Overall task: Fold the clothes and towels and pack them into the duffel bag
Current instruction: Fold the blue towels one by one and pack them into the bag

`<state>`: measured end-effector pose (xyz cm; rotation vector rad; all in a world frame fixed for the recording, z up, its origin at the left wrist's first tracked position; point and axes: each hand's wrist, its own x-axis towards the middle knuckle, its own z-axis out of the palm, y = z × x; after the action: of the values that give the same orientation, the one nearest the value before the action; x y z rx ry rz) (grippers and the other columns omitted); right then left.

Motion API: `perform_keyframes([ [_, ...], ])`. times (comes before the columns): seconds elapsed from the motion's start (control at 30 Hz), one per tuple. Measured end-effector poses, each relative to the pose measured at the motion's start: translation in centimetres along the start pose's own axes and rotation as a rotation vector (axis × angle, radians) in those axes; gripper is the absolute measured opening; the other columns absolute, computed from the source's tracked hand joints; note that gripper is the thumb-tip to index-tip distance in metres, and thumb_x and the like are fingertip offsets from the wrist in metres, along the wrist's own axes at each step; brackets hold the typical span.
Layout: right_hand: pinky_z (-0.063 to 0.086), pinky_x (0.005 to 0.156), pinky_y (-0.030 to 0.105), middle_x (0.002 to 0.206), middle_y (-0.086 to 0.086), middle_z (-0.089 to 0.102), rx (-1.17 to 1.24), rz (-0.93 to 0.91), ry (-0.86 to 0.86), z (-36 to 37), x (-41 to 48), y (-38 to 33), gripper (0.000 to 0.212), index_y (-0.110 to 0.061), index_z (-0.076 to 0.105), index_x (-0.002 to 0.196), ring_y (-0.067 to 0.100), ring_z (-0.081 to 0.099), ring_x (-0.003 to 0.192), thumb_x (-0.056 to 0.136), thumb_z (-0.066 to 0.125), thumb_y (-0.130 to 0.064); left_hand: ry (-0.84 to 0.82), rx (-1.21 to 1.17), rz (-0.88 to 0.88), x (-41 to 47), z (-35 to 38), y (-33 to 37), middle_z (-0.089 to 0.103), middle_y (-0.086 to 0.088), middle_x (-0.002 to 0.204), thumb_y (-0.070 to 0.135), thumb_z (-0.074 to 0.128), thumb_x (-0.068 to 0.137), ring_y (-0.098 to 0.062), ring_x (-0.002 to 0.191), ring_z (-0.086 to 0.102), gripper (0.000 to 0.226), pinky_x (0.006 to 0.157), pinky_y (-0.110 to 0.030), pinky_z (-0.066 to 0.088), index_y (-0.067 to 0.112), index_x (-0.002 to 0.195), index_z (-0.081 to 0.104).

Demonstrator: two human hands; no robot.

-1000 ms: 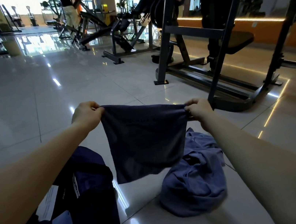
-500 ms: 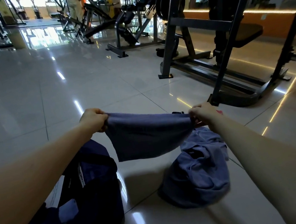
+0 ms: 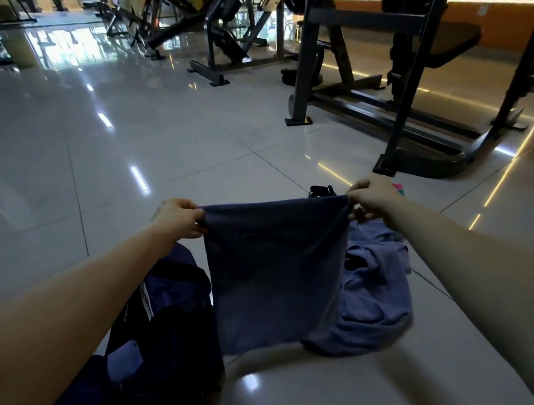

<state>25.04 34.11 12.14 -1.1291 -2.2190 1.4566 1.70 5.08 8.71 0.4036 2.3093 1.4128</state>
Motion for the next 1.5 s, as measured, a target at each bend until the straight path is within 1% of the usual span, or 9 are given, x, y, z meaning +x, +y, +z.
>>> perform_keyframes([
  [0.17,0.054,0.049,0.031,0.076,0.02,0.065,0.069,-0.062,0.02,-1.0,-1.2,-0.1,0.013,0.001,0.063,0.091,0.024,0.066,0.051,0.09,0.053,0.009,0.016,-0.012,0.077,-0.9,-0.3,0.3,0.071,-0.013,0.089,0.005,0.056,0.099,-0.028,0.08,0.075,0.014,0.073,-0.035,0.056,0.009,0.09,0.065],
  [0.37,0.052,0.047,0.03,0.076,0.02,0.059,0.158,-0.034,0.038,0.7,-5.0,5.5,0.016,-0.001,0.062,0.085,0.024,0.061,0.051,0.093,0.052,0.008,-0.045,-0.049,0.003,-4.9,0.3,-3.6,0.071,-0.02,0.084,-0.003,0.059,0.093,-0.032,0.08,0.074,0.012,0.075,-0.037,0.061,-0.001,0.085,0.067],
  [0.5,0.046,0.04,0.022,0.062,0.015,0.053,0.263,0.057,0.109,2.3,-9.1,10.8,0.017,0.0,0.06,0.079,0.019,0.057,0.038,0.091,0.054,0.009,-0.073,-0.013,0.014,-8.5,0.8,-6.6,0.067,-0.013,0.067,-0.005,0.063,0.089,-0.017,0.063,0.07,0.011,0.055,-0.021,0.056,-0.01,0.081,0.067],
  [0.7,0.05,0.052,0.032,0.068,0.02,0.064,-0.02,0.307,-0.208,3.5,-17.4,17.2,0.012,0.0,0.065,0.081,0.028,0.065,0.053,0.09,0.058,0.001,-0.645,0.282,-0.252,-13.1,0.5,-12.9,0.069,-0.025,0.081,-0.005,0.058,0.09,-0.032,0.073,0.068,0.02,0.074,-0.041,0.058,-0.003,0.077,0.073],
  [0.9,0.05,0.055,0.029,0.086,0.017,0.07,-0.205,0.483,-0.488,2.4,-19.3,18.1,0.015,-0.002,0.059,0.107,0.024,0.067,0.063,0.094,0.053,-0.008,-0.879,0.541,-0.416,-15.5,1.2,-14.4,0.073,-0.019,0.091,-0.001,0.067,0.085,-0.028,0.083,0.072,0.012,0.078,-0.037,0.059,0.002,0.085,0.078],
  [1.13,0.048,0.057,0.028,0.083,0.016,0.07,-0.339,0.465,-0.577,3.6,-16.6,18.9,0.017,0.0,0.066,0.103,0.022,0.066,0.062,0.092,0.056,-0.009,-0.873,0.737,-0.391,-15.4,3.6,-16.1,0.074,-0.006,0.082,0.009,0.075,0.073,-0.021,0.082,0.069,0.009,0.086,-0.039,0.059,0.017,0.069,0.079],
  [1.33,0.031,0.047,0.027,0.055,0.014,0.049,-0.251,0.263,-0.25,6.7,-12.4,21.5,0.016,-0.005,0.056,0.068,0.022,0.044,0.048,0.081,0.052,0.002,-0.62,0.66,-0.256,-14.2,5.5,-17.5,0.07,-0.01,0.068,0.005,0.064,0.084,-0.019,0.055,0.068,0.012,0.055,-0.028,0.055,0.008,0.076,0.072],
  [1.43,0.041,0.053,0.031,0.057,0.008,0.056,-0.284,0.178,-0.14,8.3,-10.8,23.5,0.018,-0.006,0.059,0.068,0.024,0.05,0.055,0.084,0.055,0.001,-0.436,0.705,-0.183,-12.9,6.8,-18.6,0.07,-0.003,0.06,0.011,0.059,0.081,-0.02,0.056,0.069,0.017,0.059,-0.031,0.059,0.014,0.072,0.074],
  [1.5,0.05,0.067,0.037,0.064,0.003,0.061,-0.335,0.141,-0.108,9.0,-9.9,24.5,0.016,-0.011,0.062,0.072,0.025,0.058,0.065,0.083,0.059,0.0,-0.32,0.751,-0.126,-12.5,7.8,-19.2,0.074,-0.002,0.074,0.014,0.059,0.079,-0.022,0.071,0.072,0.019,0.07,-0.033,0.06,0.018,0.08,0.077],
])
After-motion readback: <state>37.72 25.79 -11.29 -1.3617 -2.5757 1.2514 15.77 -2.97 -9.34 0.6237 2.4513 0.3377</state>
